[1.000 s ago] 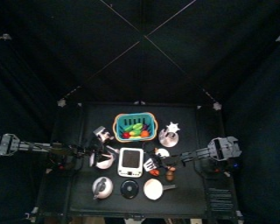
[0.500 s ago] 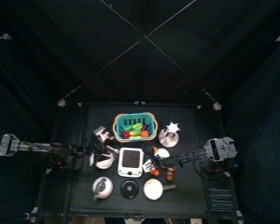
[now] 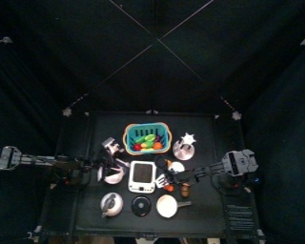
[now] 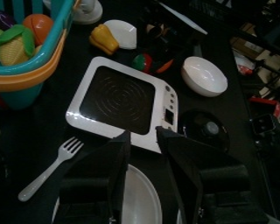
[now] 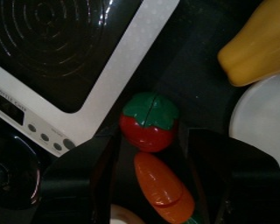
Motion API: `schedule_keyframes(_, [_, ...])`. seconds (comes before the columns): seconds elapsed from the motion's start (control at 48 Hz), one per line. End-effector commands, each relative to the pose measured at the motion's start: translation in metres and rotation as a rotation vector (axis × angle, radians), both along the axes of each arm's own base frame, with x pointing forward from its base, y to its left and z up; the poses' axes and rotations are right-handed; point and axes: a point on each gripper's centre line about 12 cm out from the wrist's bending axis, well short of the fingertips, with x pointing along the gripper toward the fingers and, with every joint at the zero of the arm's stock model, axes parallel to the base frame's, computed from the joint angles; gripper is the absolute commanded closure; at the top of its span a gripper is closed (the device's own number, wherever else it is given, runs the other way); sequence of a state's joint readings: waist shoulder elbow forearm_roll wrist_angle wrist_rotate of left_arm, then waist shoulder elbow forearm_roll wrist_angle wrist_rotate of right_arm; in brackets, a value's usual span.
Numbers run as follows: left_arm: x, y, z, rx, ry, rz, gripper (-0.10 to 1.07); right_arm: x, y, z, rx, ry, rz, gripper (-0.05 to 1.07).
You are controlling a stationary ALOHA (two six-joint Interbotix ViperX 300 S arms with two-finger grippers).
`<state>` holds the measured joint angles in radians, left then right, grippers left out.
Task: Grab strawberry
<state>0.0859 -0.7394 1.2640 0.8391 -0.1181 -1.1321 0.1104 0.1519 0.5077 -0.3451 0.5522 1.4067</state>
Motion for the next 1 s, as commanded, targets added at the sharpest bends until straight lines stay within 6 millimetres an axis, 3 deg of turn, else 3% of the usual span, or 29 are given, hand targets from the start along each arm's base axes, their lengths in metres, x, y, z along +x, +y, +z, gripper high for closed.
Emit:
schedule_keyframes(0.0, [0.003,0.0,0.004,-0.002,-0.012,0.001,0.25,0.004,-0.001,0.024,-0.003,-0.066,0.008,0.35])
schedule_keyframes(0.312, [0.003,0.001,0.005,-0.001,-0.013,0.002,0.25,-0.001,-0.005,0.045,-0.042,-0.111,0.033,0.35])
schedule_keyframes(0.604, [0.002,0.003,0.007,0.0,-0.026,0.012,0.25,0.0,-0.002,0.049,-0.065,-0.12,0.063,0.35])
schedule_keyframes(0.979, [-0.001,0.004,0.01,-0.002,-0.036,0.03,0.25,0.015,-0.003,0.073,-0.144,-0.175,0.206,0.35])
